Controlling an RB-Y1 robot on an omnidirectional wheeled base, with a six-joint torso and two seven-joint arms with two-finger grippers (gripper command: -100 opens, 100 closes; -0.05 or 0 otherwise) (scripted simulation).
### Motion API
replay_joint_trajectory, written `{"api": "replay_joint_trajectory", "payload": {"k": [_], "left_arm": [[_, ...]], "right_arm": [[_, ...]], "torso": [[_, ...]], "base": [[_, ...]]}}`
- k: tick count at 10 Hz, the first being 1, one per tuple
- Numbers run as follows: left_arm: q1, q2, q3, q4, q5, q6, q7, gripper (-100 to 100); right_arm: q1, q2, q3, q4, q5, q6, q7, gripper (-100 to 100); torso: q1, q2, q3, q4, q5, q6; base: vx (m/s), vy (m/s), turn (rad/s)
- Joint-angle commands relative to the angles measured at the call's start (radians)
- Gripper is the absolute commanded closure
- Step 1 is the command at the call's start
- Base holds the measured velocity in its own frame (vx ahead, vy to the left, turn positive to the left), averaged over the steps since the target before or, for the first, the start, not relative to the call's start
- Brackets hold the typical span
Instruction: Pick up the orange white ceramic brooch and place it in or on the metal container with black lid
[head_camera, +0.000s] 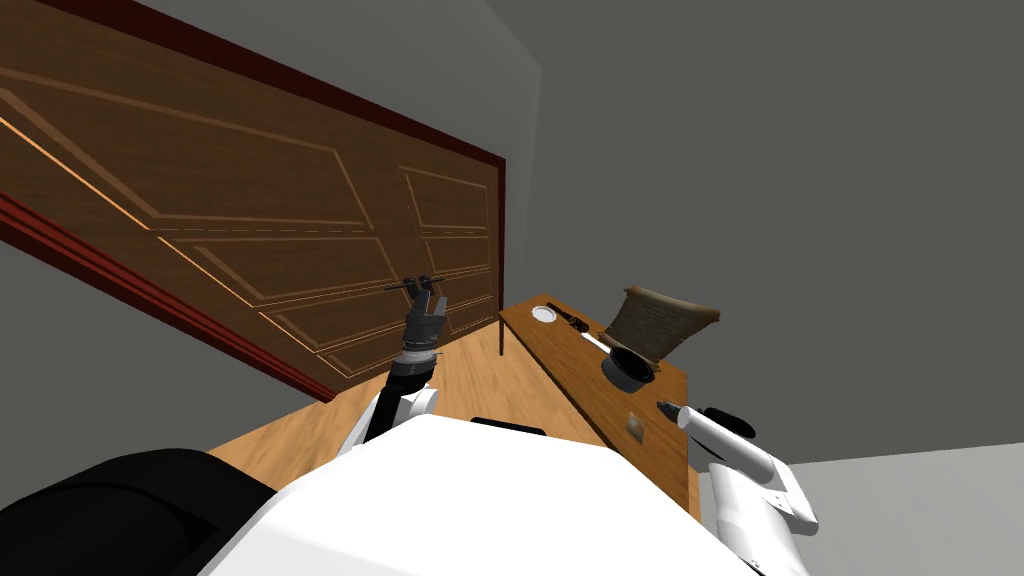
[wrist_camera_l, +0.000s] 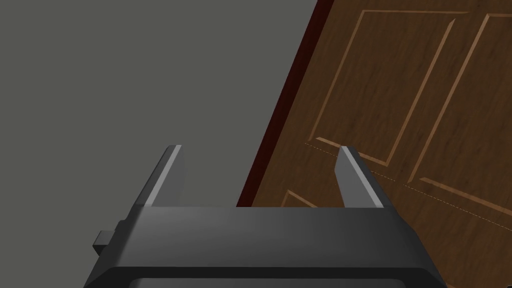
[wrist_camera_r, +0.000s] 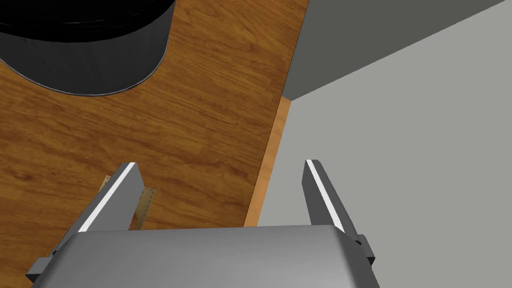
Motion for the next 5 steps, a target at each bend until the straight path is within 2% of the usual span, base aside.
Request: {"api": "replay_joint_trajectory", "payload": {"k": [1, 2, 3, 4, 5], "left_arm": [[0.000, 0.000, 0.000, 0.000, 0.000, 0.000, 0.000, 0], [0.000, 0.000, 0.000, 0.000, 0.000, 0.000, 0.000, 0], [0.000, 0.000, 0.000, 0.000, 0.000, 0.000, 0.000, 0], [0.000, 0.000, 0.000, 0.000, 0.000, 0.000, 0.000, 0], [0.000, 0.000, 0.000, 0.000, 0.000, 0.000, 0.000, 0]], "right_arm": [[-0.008, -0.007, -0.016, 0.036, -0.001, 0.029, -0.018, -100], [-0.019, -0.012, -0.047, 0.065, -0.002, 0.071, -0.048, -100], [-0.019, -0.012, -0.047, 0.089, -0.002, 0.071, -0.048, -100], [-0.029, -0.018, -0.078, 0.122, -0.002, 0.111, -0.076, -100], [-0.029, -0.018, -0.078, 0.141, -0.002, 0.111, -0.076, -100]], "torso": [[0.000, 0.000, 0.000, 0.000, 0.000, 0.000], [0.000, 0.000, 0.000, 0.000, 0.000, 0.000], [-0.001, -0.001, 0.000, 0.000, 0.000, 0.000], [-0.001, -0.001, 0.000, 0.000, 0.000, 0.000], [-0.001, -0.001, -0.001, 0.000, 0.000, 0.000]], "base": [[0.016, -0.011, 0.097], [0.023, -0.018, 0.097], [0.023, -0.019, 0.058], [0.026, -0.019, 0.099], [0.025, -0.016, 0.061]]}}
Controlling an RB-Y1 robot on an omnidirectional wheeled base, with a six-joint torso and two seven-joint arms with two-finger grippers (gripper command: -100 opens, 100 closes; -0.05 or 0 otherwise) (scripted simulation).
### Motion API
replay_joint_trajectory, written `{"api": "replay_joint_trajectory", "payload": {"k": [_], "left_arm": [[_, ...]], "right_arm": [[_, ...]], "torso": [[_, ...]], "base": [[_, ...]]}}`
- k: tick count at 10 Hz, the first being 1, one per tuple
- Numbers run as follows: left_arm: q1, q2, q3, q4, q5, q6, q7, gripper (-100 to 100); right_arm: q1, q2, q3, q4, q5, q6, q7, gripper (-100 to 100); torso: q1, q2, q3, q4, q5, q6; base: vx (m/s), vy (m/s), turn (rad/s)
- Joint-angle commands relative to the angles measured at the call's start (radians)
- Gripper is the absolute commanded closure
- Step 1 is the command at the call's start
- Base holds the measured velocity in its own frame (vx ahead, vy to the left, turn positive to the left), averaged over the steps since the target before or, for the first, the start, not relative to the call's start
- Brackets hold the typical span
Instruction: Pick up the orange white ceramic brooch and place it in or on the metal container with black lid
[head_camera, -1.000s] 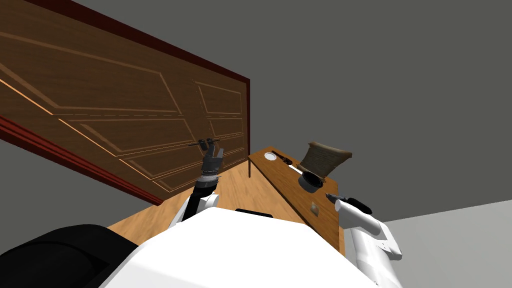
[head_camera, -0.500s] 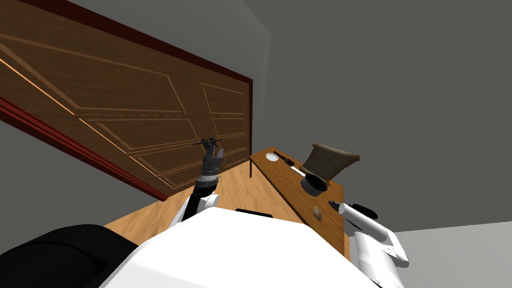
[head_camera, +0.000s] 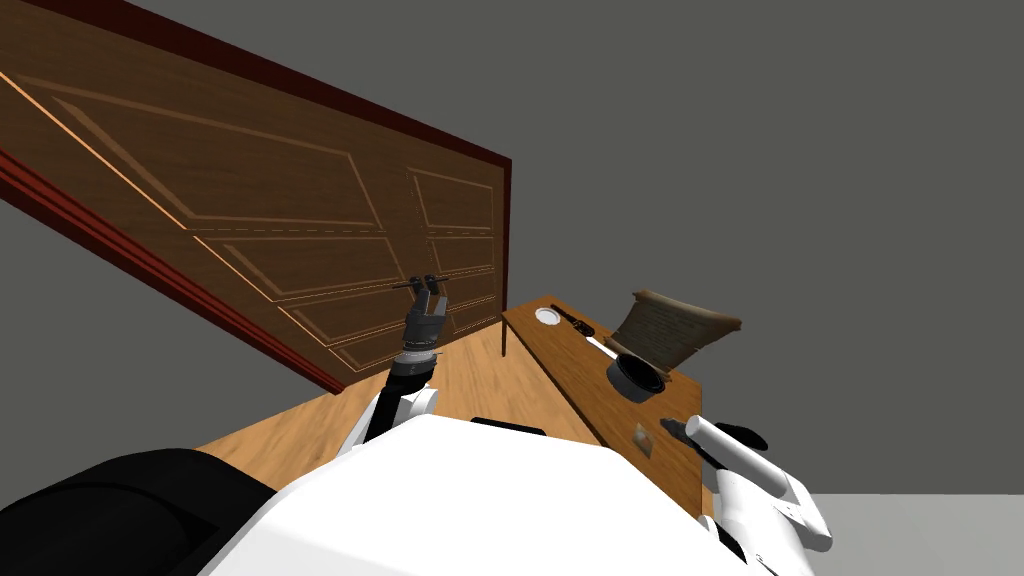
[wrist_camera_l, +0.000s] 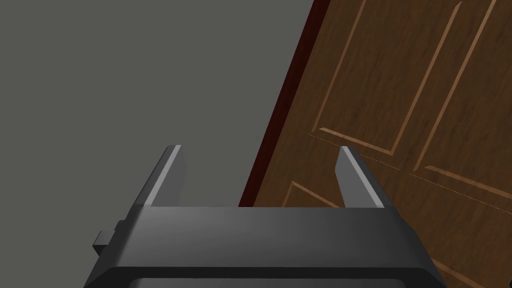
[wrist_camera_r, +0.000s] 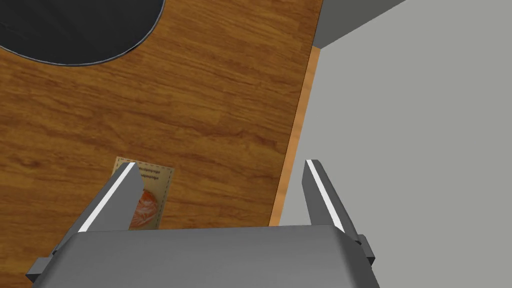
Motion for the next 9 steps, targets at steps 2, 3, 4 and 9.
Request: {"api": "replay_joint_trajectory", "payload": {"k": [2, 3, 4, 9], "left_arm": [[0.000, 0.000, 0.000, 0.000, 0.000, 0.000, 0.000, 0], [0.000, 0.000, 0.000, 0.000, 0.000, 0.000, 0.000, 0], [0.000, 0.000, 0.000, 0.000, 0.000, 0.000, 0.000, 0], [0.000, 0.000, 0.000, 0.000, 0.000, 0.000, 0.000, 0]], "right_arm": [[-0.002, 0.007, -0.034, 0.031, 0.005, 0.062, -0.037, -100], [-0.010, 0.002, -0.062, 0.070, 0.005, 0.097, -0.062, -100], [-0.010, 0.002, -0.062, 0.079, 0.005, 0.097, -0.062, -100], [-0.030, -0.013, -0.138, 0.208, 0.003, 0.191, -0.128, -100]], "torso": [[0.000, 0.000, 0.000, 0.000, 0.000, 0.000], [0.000, 0.000, 0.000, 0.000, 0.000, 0.000], [0.000, -0.001, 0.000, 0.000, 0.000, -0.001], [-0.001, -0.001, -0.001, 0.000, 0.000, 0.000]], "base": [[0.027, -0.016, 0.075], [0.035, -0.021, 0.109], [0.030, -0.020, 0.055], [0.034, -0.023, 0.077]]}}
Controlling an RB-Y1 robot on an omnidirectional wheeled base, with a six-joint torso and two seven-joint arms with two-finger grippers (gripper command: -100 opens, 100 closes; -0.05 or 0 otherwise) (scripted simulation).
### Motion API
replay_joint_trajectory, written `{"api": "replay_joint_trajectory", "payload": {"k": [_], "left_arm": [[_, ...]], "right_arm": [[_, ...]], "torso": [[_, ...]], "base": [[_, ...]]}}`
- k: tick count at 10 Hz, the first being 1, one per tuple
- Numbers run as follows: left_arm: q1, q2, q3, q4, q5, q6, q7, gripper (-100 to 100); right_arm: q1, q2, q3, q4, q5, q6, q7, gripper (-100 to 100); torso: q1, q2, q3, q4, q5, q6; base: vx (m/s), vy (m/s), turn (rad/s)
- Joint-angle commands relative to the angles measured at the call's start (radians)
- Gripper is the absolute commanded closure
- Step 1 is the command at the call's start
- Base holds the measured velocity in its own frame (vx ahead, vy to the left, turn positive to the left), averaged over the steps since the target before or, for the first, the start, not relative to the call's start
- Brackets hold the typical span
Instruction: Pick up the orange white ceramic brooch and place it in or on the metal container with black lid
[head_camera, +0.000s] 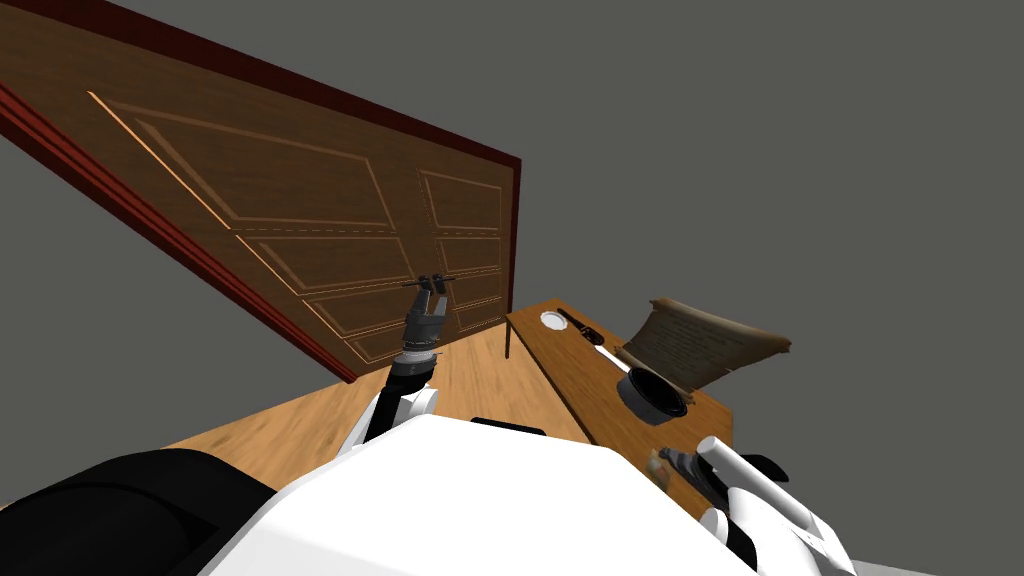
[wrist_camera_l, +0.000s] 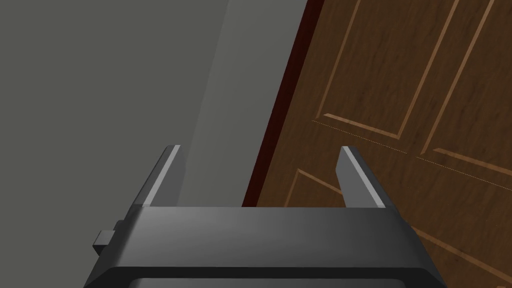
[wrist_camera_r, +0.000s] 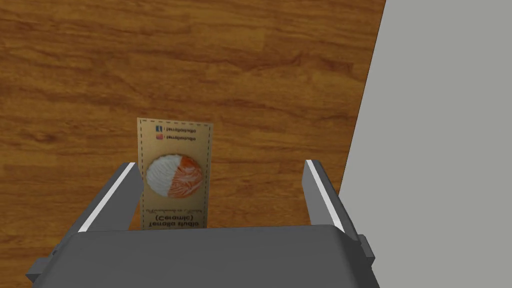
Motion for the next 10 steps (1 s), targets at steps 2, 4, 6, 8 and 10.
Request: {"api": "replay_joint_trajectory", "payload": {"k": [2, 4, 6, 8, 10], "left_arm": [[0.000, 0.000, 0.000, 0.000, 0.000, 0.000, 0.000, 0], [0.000, 0.000, 0.000, 0.000, 0.000, 0.000, 0.000, 0], [0.000, 0.000, 0.000, 0.000, 0.000, 0.000, 0.000, 0], [0.000, 0.000, 0.000, 0.000, 0.000, 0.000, 0.000, 0], [0.000, 0.000, 0.000, 0.000, 0.000, 0.000, 0.000, 0]], "right_arm": [[-0.009, -0.001, -0.044, 0.056, 0.005, 0.072, -0.050, -100], [-0.013, -0.007, -0.063, 0.086, 0.004, 0.095, -0.066, -100], [-0.018, -0.013, -0.079, 0.111, 0.004, 0.115, -0.081, -100], [-0.025, -0.024, -0.104, 0.151, 0.002, 0.146, -0.105, -100], [-0.026, -0.029, -0.107, 0.157, 0.001, 0.151, -0.104, -100]], "torso": [[0.000, 0.000, 0.000, 0.000, 0.000, 0.000], [0.000, 0.000, 0.000, 0.000, 0.000, 0.000], [0.001, 0.002, 0.001, 0.000, 0.000, 0.000], [0.001, 0.001, 0.001, 0.000, 0.000, 0.000], [0.001, 0.001, 0.000, 0.000, 0.000, 0.000]], "base": [[0.035, -0.024, 0.081], [0.031, -0.027, 0.071], [0.009, -0.008, 0.017], [0.023, -0.021, 0.080], [0.018, -0.017, 0.026]]}}
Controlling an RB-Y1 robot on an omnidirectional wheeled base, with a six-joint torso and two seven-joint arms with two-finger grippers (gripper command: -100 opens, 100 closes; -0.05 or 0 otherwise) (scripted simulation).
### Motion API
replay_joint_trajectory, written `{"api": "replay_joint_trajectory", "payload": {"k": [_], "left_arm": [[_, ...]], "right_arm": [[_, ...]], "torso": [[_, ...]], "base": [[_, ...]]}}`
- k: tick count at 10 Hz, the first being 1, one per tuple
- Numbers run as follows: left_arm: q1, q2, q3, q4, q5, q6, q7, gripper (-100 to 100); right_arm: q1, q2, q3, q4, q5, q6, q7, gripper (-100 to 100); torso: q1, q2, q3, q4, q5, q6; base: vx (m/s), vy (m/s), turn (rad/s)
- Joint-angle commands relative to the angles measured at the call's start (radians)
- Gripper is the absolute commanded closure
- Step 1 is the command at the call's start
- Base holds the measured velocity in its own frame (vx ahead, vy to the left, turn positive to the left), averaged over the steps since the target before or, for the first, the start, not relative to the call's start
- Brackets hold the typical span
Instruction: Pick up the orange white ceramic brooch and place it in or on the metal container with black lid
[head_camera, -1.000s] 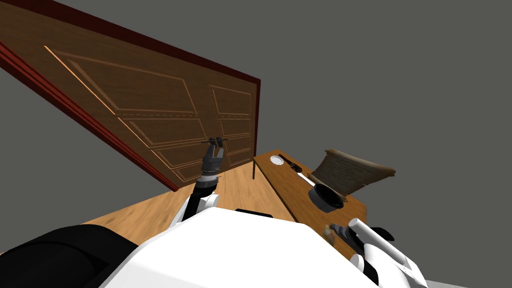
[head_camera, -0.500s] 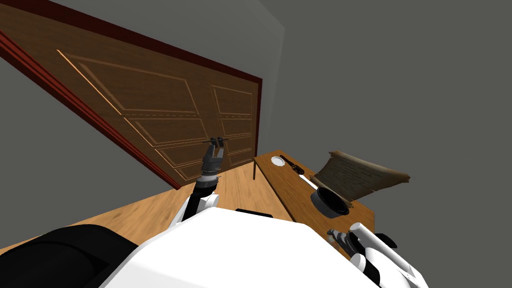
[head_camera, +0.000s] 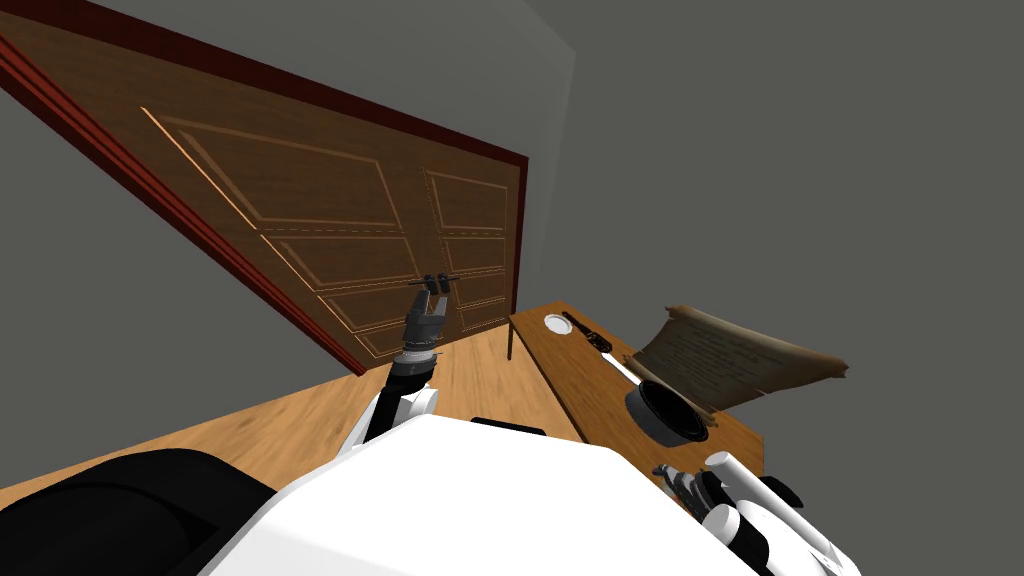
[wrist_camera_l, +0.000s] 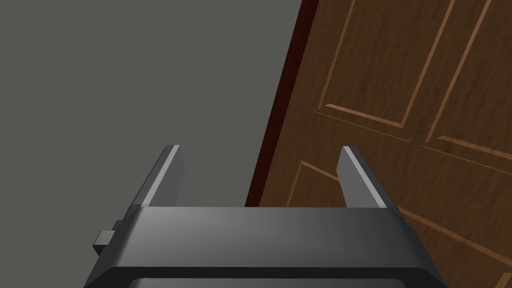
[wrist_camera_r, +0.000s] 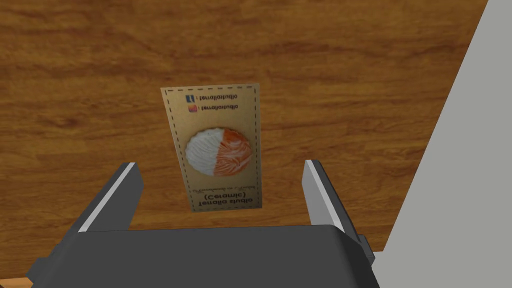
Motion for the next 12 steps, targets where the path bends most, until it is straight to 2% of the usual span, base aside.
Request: {"api": "replay_joint_trajectory", "payload": {"k": [1, 2, 4, 5, 6, 10, 11, 12], "left_arm": [[0.000, 0.000, 0.000, 0.000, 0.000, 0.000, 0.000, 0], [0.000, 0.000, 0.000, 0.000, 0.000, 0.000, 0.000, 0], [0.000, 0.000, 0.000, 0.000, 0.000, 0.000, 0.000, 0], [0.000, 0.000, 0.000, 0.000, 0.000, 0.000, 0.000, 0], [0.000, 0.000, 0.000, 0.000, 0.000, 0.000, 0.000, 0], [0.000, 0.000, 0.000, 0.000, 0.000, 0.000, 0.000, 0], [0.000, 0.000, 0.000, 0.000, 0.000, 0.000, 0.000, 0], [0.000, 0.000, 0.000, 0.000, 0.000, 0.000, 0.000, 0]], "right_arm": [[0.000, 0.000, 0.000, 0.000, 0.000, 0.000, 0.000, 0], [0.006, 0.018, 0.005, 0.013, -0.002, -0.032, 0.008, -100], [0.013, 0.040, 0.010, 0.028, -0.004, -0.073, 0.018, -100], [0.008, 0.023, 0.007, 0.040, -0.005, -0.066, 0.018, -100], [0.009, 0.025, 0.007, 0.039, -0.005, -0.068, 0.019, 100], [0.009, 0.025, 0.008, 0.039, -0.005, -0.068, 0.020, 100], [0.009, 0.025, 0.008, 0.039, -0.005, -0.068, 0.019, 0], [0.007, 0.022, 0.006, 0.016, -0.002, -0.040, 0.010, 100]], "torso": [[0.000, 0.000, 0.000, 0.000, 0.000, 0.000], [0.001, 0.001, 0.000, 0.000, 0.000, 0.000], [-0.002, -0.002, -0.001, 0.000, 0.000, 0.000], [-0.003, -0.002, -0.001, 0.000, -0.001, 0.000], [-0.001, -0.001, -0.001, 0.000, 0.000, 0.000], [0.001, 0.001, 0.001, 0.000, 0.000, 0.000], [0.001, 0.001, 0.001, 0.000, 0.000, 0.000], [0.001, 0.001, 0.001, 0.000, 0.000, 0.000]], "base": [[0.000, 0.000, 0.000], [0.035, -0.023, -0.067], [0.048, -0.049, -0.057], [0.023, -0.025, -0.005], [0.000, 0.000, 0.000], [0.000, 0.000, 0.000], [0.000, 0.000, 0.000], [-0.025, 0.022, 0.053]]}}
